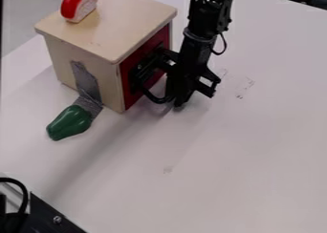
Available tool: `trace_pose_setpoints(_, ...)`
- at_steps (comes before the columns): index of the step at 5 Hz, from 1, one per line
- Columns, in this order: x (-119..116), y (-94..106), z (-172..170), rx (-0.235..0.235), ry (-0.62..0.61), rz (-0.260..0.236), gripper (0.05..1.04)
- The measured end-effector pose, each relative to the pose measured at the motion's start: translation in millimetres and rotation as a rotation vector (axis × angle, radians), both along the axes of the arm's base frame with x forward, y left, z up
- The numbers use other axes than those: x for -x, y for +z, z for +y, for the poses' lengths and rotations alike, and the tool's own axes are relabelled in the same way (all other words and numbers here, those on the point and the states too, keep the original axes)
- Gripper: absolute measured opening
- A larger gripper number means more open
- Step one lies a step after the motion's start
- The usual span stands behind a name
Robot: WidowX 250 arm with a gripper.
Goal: Closed the drawer
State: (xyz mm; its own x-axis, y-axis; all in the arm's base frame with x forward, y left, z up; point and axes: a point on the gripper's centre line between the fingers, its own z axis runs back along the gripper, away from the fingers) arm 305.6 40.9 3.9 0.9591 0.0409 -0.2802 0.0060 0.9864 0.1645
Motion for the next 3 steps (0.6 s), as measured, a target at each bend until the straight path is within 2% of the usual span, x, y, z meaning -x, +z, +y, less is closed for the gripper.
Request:
trace_pose_setpoints(1, 5.5, 3.3, -5.7, 0.046, 0.004, 0.004, 0.375)
trace_pose_setpoints(2, 2.0, 19.4, -19.9, 0.113, -0.026, -0.015, 0.691)
trace_pose_setpoints(3, -12.0, 57.0, -34.8, 0.127, -0.083, -0.117, 0.972)
